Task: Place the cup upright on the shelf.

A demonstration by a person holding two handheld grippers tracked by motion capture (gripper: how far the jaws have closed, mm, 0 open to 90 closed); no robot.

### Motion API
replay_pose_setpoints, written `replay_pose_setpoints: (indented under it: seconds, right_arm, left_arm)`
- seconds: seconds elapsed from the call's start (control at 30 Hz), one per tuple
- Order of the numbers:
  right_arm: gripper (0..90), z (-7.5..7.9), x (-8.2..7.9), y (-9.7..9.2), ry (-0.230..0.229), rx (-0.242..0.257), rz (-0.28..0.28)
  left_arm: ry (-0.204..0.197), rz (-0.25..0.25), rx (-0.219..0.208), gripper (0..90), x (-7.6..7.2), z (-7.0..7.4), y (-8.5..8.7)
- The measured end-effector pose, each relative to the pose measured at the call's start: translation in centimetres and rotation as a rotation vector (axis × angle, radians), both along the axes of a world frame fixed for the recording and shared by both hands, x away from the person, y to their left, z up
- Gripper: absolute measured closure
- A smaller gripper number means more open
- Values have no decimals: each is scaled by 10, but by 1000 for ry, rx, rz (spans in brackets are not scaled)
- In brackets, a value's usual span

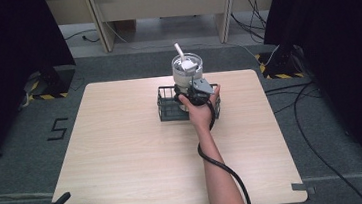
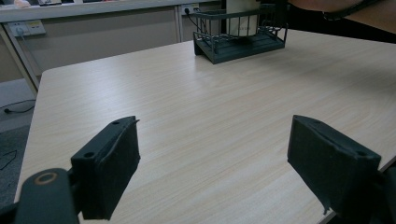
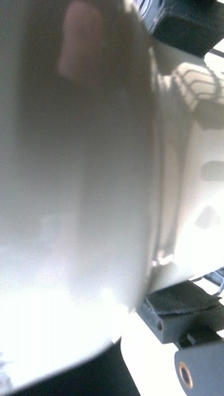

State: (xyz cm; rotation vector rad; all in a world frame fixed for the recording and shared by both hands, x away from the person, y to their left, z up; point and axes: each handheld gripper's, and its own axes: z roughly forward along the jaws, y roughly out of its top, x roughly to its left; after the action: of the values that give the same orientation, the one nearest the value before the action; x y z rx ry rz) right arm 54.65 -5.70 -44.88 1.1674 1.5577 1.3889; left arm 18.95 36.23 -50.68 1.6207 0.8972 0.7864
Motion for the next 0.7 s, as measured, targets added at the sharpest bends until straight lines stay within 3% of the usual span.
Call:
replay_pose_setpoints:
  seconds: [0.37,0.7]
  right_arm:
    - [85,1,-7,1,5,-4,-21]
    - [82,-5,-6,1,-27,15,-19]
  left_arm:
    - [-3,-2,3,162,0,0,0]
    - [-4,-4,8,163,0,0,0]
